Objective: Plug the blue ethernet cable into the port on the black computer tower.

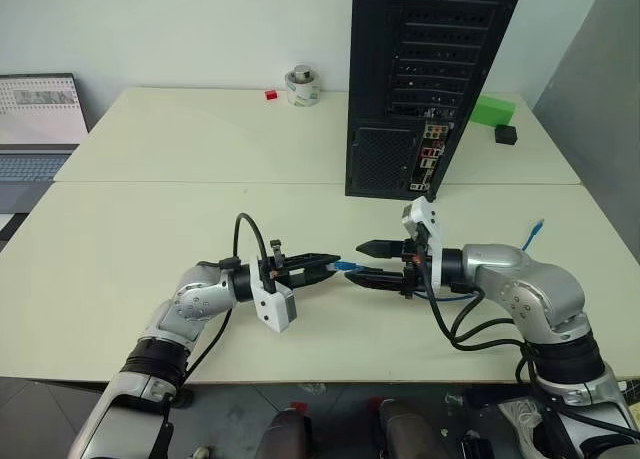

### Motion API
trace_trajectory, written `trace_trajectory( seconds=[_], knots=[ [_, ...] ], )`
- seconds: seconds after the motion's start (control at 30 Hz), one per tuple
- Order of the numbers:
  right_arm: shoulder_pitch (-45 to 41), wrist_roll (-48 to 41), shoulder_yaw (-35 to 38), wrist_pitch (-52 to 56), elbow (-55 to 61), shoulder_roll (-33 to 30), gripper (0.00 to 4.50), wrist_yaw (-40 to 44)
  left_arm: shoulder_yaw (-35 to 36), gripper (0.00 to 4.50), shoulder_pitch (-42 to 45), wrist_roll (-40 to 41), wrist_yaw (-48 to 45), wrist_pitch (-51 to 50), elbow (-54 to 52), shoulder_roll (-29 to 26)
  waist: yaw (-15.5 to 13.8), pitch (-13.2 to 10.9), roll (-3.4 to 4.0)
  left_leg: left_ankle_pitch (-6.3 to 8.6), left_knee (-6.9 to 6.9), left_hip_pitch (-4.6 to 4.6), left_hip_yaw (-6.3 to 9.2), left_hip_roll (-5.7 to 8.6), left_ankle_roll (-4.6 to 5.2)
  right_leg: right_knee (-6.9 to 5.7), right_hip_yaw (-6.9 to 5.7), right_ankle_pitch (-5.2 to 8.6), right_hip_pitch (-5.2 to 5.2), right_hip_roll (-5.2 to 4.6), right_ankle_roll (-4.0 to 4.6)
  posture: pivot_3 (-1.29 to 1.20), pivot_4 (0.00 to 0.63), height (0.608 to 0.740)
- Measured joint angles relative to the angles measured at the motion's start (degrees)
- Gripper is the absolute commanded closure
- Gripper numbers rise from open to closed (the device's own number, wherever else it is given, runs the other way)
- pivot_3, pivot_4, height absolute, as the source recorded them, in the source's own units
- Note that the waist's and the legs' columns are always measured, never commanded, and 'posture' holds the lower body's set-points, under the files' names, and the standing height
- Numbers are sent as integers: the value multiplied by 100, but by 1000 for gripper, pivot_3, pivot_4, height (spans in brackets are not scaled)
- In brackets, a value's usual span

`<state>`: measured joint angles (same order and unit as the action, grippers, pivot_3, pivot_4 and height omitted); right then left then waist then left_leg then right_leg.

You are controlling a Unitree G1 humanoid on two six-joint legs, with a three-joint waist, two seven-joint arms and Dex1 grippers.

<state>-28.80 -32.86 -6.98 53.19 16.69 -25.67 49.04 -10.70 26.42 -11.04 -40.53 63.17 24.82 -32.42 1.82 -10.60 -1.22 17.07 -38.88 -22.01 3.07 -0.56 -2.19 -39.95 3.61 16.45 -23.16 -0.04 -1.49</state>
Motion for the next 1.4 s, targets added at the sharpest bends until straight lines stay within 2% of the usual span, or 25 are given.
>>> trace_trajectory(
  seconds=[0.3,0.57,0.77,0.87,1.23,1.27,1.33,1.4],
  knots=[
    [-15,-250,21,139,-69,224,898,-186,-16,4232,93,-295,470,80,-1,-64,4,0,0,0,0,0,0,-1,0,-1,-1,0,0,1,0,0,150,740],
    [-105,-438,119,237,-79,291,2326,-322,-22,4232,93,-394,685,89,-1,-122,3,0,0,0,0,-1,1,0,0,0,-2,0,0,0,0,0,150,740],
    [-114,-439,119,238,-148,292,3599,-406,-23,4232,93,-459,808,96,-3,-138,3,0,0,0,1,-1,1,-1,0,0,-2,0,0,1,0,0,150,740],
    [-119,-456,128,238,-164,288,4432,-407,-24,4232,92,-498,870,97,-3,-159,3,0,0,0,1,-1,1,-1,0,-1,-2,0,0,1,0,0,150,740],
    [-219,-649,148,387,-338,255,4500,-400,-28,4232,91,-685,1065,128,-4,-175,3,0,0,0,1,-1,1,-1,0,-1,-2,0,0,0,0,0,150,740],
    [-230,-668,150,404,-350,248,4500,-399,-30,3532,91,-691,1076,131,-4,-175,3,0,0,0,1,-1,1,-1,0,-1,-2,0,0,0,0,0,150,740],
    [-280,-697,149,475,-369,204,4500,-376,-56,3299,93,-647,1077,117,-6,-176,3,0,0,0,1,-1,1,-1,0,0,-2,0,-1,0,0,0,150,740],
    [-330,-731,150,500,-413,162,4500,-347,-118,2823,98,-483,1053,87,-19,-190,3,0,0,0,1,-1,1,-1,0,0,-2,0,-1,0,0,0,150,740]
  ],
)
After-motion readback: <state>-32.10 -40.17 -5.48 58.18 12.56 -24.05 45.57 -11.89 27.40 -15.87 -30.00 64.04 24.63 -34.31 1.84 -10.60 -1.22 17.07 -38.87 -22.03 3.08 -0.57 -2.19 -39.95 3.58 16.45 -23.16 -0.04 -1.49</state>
